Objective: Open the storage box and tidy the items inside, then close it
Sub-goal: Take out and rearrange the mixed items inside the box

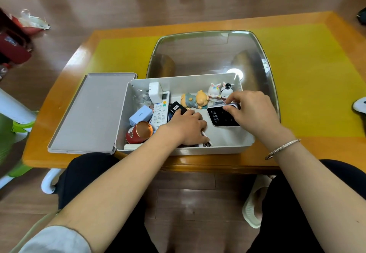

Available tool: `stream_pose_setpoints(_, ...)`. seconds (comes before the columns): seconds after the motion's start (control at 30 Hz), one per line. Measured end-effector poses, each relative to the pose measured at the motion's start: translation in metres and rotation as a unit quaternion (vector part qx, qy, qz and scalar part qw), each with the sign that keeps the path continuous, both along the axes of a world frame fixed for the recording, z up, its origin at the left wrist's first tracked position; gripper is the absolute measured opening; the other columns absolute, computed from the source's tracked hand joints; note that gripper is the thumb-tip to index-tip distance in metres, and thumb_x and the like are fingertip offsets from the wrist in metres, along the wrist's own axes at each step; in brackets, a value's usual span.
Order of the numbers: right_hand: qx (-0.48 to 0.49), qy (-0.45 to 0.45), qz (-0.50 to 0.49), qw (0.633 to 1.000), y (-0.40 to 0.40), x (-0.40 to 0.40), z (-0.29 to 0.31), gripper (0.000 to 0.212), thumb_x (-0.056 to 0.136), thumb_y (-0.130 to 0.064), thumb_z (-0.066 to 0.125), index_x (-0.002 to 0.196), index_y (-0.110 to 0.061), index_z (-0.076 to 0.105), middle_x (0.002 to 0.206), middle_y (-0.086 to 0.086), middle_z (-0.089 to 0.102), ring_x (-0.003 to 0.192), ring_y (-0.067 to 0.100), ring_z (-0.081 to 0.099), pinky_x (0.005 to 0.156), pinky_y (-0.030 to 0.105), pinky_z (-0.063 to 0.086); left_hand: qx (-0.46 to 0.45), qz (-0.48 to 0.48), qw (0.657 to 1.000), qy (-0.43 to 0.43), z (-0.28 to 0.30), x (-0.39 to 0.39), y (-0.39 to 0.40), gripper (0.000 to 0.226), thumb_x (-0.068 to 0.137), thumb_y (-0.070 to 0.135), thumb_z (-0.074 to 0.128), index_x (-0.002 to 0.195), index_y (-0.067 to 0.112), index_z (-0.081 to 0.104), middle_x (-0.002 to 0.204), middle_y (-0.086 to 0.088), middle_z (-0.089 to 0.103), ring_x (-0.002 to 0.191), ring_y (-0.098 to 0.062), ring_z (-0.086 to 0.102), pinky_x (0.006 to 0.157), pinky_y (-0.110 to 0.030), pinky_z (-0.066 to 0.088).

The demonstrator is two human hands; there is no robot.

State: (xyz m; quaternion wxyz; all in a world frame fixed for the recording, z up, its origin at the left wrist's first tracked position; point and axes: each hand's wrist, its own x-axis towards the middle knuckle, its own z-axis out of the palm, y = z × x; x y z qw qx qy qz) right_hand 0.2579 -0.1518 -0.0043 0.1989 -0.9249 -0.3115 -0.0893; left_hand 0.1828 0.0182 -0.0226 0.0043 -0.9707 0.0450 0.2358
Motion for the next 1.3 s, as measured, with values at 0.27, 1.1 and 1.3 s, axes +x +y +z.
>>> stream_pose_setpoints(0.27, -0.044, 0.017, -0.021, 0.999, 0.003, -0.002, -0.002, 0.015, 0.089, -0.027, 0.059, 0.101, -0.025, 0.069, 0.093, 0.006, 0.071, 0.087, 0.029, 0.063, 0.068, 0.034, 0.046, 0.013, 0.010, 1.000, -0.012, -0.001, 0.004, -0.009, 0.057, 0.092, 0.062, 0.040, 0.128, 0.020, 0.053, 0.135, -0.007, 0.046, 0.131, -0.027, 0.034, 0.112, -0.056, 0.015)
stream_pose_setpoints(1.1, -0.198, 0.108, 0.041, 0.973, 0.021, -0.016, -0.008, 0.032, 0.082, -0.026, 0.066, 0.111, -0.015, 0.058, 0.110, 0.009, 0.060, 0.101, 0.030, 0.057, 0.079, 0.038, 0.046, -0.079, -0.008, 0.992, -0.097, -0.003, 0.001, 0.009, 0.031, 0.088, 0.051, 0.056, 0.099, 0.024, 0.067, 0.116, 0.001, 0.053, 0.104, -0.021, 0.053, 0.092, -0.037, 0.037)
stream_pose_setpoints(1.3, -0.263, 0.134, 0.043, 0.954, 0.031, -0.022, -0.015, 0.030, 0.082, -0.013, 0.064, 0.110, -0.010, 0.054, 0.111, 0.012, 0.051, 0.100, 0.035, 0.057, 0.074, 0.035, 0.043, -0.085, -0.017, 0.991, -0.107, -0.003, -0.002, 0.013, 0.031, 0.090, 0.050, 0.054, 0.098, 0.022, 0.065, 0.111, -0.001, 0.057, 0.102, -0.022, 0.054, 0.082, -0.033, 0.035)
